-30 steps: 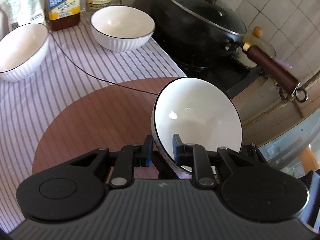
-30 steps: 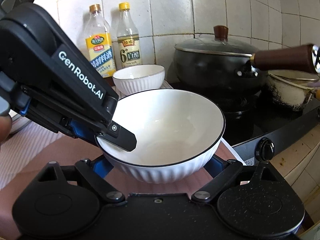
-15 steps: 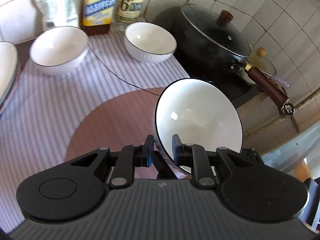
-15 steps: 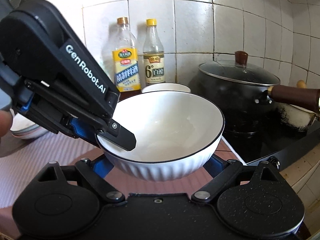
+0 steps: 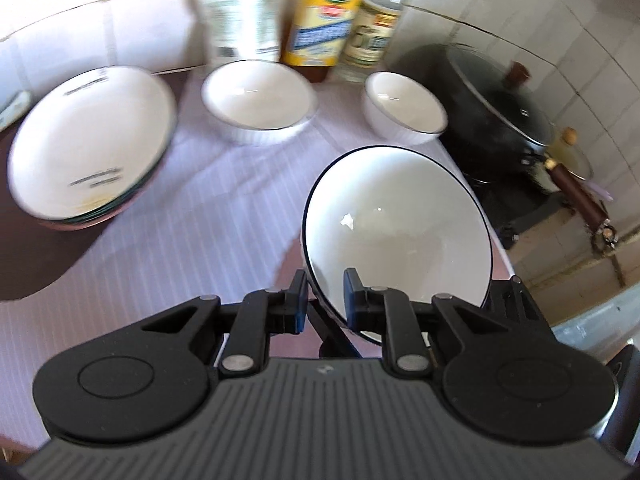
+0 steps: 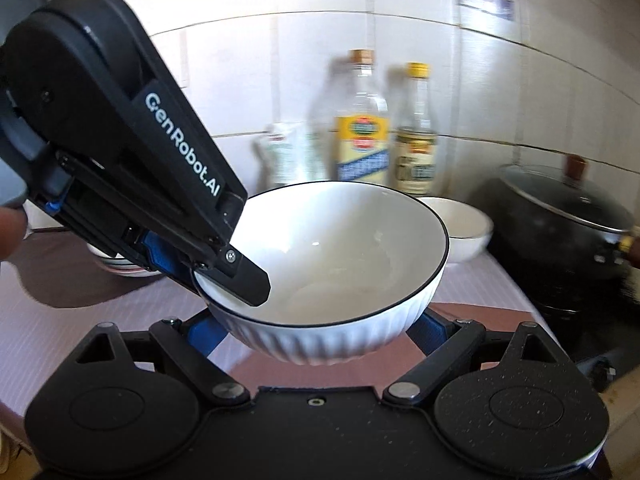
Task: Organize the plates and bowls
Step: 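Carry the white bowl beside the plate stack and lower it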
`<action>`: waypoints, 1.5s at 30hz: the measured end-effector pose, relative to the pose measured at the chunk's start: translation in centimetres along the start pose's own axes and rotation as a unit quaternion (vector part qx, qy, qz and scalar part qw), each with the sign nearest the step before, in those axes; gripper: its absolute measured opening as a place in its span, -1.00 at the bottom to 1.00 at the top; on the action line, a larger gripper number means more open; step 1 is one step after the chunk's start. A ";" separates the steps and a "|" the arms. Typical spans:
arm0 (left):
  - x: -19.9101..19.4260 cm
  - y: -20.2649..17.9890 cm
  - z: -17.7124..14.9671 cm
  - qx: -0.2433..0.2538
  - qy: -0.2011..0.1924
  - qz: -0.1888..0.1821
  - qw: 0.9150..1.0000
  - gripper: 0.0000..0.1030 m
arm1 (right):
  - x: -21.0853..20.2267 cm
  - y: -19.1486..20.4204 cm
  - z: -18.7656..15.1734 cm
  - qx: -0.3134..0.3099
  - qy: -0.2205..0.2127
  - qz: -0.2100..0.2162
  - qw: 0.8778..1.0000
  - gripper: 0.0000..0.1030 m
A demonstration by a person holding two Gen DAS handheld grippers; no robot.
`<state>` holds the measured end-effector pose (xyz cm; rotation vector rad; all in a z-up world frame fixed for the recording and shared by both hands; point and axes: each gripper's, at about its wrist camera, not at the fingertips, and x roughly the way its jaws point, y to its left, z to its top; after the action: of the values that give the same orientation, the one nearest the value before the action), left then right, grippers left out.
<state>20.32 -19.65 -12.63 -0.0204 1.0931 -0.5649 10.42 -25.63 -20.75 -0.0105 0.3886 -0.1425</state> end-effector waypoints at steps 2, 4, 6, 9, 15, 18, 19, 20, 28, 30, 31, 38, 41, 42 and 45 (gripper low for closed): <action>-0.6 1.5 -0.2 -0.009 0.001 0.009 1.000 -0.67 | 0.3 1.4 0.0 -0.007 0.003 0.016 1.000 0.86; -1.1 2.9 -0.5 -0.015 0.002 0.018 1.000 -0.67 | 0.5 2.6 0.0 -0.016 0.005 0.032 0.999 0.86; -1.3 4.0 -0.7 -0.016 0.006 0.034 0.999 -0.67 | 1.1 3.7 0.2 -0.026 0.010 0.047 0.998 0.86; -1.4 5.8 -1.2 -0.032 0.008 0.045 0.998 -0.68 | 2.0 5.2 0.2 -0.043 0.015 0.061 0.997 0.86; -1.0 8.6 -1.4 -0.049 0.019 0.044 0.998 -0.67 | 3.2 7.4 0.1 -0.060 0.029 0.080 0.995 0.86; -0.7 9.5 -1.7 -0.048 0.024 0.053 0.997 -0.67 | 4.5 8.1 0.2 -0.077 0.033 0.087 0.993 0.86; -0.6 9.8 -1.8 -0.050 0.026 0.057 0.997 -0.67 | 4.9 8.4 0.2 -0.083 0.035 0.089 0.992 0.86; -0.5 10.2 -1.9 -0.053 0.028 0.059 0.996 -0.67 | 5.1 8.8 0.1 -0.089 0.037 0.092 0.991 0.86; 1.0 12.7 -2.0 -0.068 0.045 0.067 0.994 -0.67 | 7.1 10.7 -0.7 -0.105 0.046 0.106 0.988 0.86; 1.5 13.0 -2.1 -0.067 0.048 0.070 0.994 -0.68 | 7.6 10.9 -1.0 -0.107 0.047 0.106 0.987 0.86; 1.8 13.1 -2.1 -0.066 0.050 0.071 0.994 -0.68 | 7.8 11.0 -1.2 -0.109 0.048 0.105 0.987 0.86; 3.2 14.0 -2.3 -0.076 0.065 0.069 0.993 -0.67 | 8.9 11.2 -2.1 -0.101 0.067 0.104 0.987 0.86; 3.3 14.1 -2.3 -0.080 0.066 0.065 0.993 -0.66 | 9.2 11.2 -2.3 -0.095 0.071 0.102 0.988 0.86; 3.4 14.0 -2.3 -0.081 0.066 0.062 0.993 -0.66 | 9.2 11.1 -2.3 -0.094 0.071 0.102 0.988 0.88; 3.3 14.1 -2.2 -0.084 0.070 0.061 0.992 -0.62 | 9.5 11.2 -2.0 -0.093 0.086 0.093 0.988 0.91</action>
<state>25.55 -8.48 -20.45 -0.0611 1.2687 -0.3665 19.91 -15.83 -26.65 -0.1463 0.5713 0.0777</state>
